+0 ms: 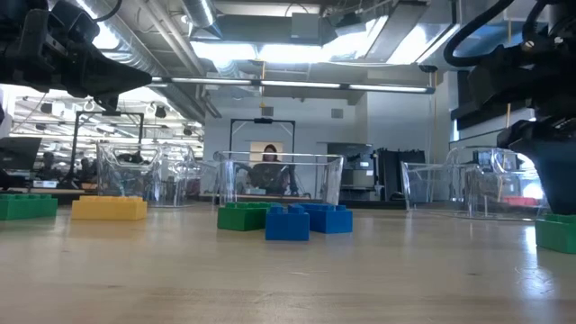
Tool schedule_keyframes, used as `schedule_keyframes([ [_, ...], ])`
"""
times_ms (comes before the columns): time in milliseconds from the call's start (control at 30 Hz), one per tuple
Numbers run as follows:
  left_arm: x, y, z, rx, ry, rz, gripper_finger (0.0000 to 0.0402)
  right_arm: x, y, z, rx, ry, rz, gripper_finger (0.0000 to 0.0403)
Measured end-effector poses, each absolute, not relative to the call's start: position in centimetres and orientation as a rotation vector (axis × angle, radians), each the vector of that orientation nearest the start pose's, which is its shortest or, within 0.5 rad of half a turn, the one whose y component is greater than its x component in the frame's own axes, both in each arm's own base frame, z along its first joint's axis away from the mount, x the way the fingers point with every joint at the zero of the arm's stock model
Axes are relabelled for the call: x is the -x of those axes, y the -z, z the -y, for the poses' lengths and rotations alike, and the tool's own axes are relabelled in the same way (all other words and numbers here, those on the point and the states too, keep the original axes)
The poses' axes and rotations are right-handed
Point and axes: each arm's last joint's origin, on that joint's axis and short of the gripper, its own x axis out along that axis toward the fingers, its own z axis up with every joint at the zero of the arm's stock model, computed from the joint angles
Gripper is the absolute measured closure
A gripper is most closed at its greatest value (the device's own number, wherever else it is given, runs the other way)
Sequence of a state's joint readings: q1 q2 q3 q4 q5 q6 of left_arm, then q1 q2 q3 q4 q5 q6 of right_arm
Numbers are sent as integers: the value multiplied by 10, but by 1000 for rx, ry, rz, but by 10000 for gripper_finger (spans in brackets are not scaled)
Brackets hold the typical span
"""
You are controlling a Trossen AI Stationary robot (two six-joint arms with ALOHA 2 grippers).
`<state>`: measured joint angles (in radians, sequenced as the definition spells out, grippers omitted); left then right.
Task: Sort & place blocks by color
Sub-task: Put the right green game piece into the right transparent bin
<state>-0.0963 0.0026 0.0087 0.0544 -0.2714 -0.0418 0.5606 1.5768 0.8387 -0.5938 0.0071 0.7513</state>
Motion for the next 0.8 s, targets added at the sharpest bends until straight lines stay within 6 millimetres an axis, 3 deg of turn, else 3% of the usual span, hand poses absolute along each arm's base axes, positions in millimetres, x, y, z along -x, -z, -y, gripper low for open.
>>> schedule_keyframes([
  [800,-96,-171,2,53,-173,63,401,-226,-153,-140,-228,72,-1339,128],
])
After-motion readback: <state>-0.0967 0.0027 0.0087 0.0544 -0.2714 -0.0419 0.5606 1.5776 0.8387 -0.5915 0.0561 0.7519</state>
